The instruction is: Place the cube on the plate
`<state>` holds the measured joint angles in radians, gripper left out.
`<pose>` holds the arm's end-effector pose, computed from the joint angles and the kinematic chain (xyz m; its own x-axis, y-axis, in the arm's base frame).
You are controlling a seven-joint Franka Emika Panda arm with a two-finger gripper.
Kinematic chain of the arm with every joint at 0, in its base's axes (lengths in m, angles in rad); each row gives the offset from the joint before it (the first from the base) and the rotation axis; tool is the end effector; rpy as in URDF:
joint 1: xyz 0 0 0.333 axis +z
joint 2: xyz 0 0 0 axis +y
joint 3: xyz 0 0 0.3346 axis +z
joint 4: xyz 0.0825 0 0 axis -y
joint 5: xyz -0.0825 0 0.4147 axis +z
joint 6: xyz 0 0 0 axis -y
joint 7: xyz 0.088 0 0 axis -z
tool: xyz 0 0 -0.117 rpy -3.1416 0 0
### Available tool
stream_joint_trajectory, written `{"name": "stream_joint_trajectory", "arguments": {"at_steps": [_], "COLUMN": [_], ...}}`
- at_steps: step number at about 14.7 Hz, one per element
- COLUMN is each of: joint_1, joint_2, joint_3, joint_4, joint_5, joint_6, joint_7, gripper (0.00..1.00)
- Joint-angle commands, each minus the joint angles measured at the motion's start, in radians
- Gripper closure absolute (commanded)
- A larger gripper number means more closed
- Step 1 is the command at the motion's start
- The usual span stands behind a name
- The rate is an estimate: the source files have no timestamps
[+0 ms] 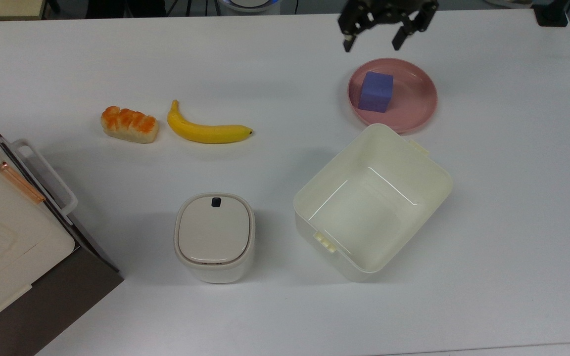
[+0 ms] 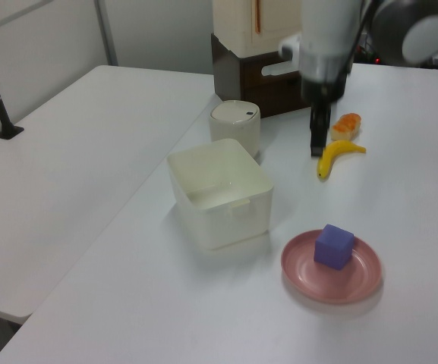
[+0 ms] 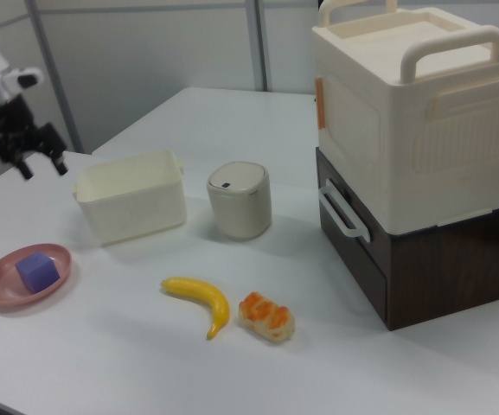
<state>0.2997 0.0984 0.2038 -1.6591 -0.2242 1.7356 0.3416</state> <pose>0.5590 0.2768 0.5463 0.9781 0.2030 0.0449 0.1907 -0.9620 0.1954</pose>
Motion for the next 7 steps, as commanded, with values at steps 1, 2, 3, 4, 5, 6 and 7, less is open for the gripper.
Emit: {"name": "stream_joint_trajectory", "arguments": {"at_steps": [1, 2, 3, 4, 5, 6, 7], "joint_1": [0.009, 0.009, 0.009, 0.006, 0.001, -0.008, -0.026], "joint_2": [-0.092, -0.098, -0.104, -0.106, -0.112, -0.121, -0.123], "joint_3": [-0.162, -0.208, -0.256, -0.314, -0.369, -0.409, -0.441], "joint_4": [0.028, 0.053, 0.076, 0.097, 0.117, 0.125, 0.125], "joint_5": [0.074, 0.085, 0.101, 0.118, 0.134, 0.143, 0.144], "joint_6": [-0.059, -0.091, -0.119, -0.143, -0.177, -0.204, -0.223], "joint_7": [-0.052, -0.058, -0.065, -0.078, -0.101, -0.139, -0.185], "gripper": [0.00, 0.00, 0.00, 0.00, 0.00, 0.00, 0.00]}}
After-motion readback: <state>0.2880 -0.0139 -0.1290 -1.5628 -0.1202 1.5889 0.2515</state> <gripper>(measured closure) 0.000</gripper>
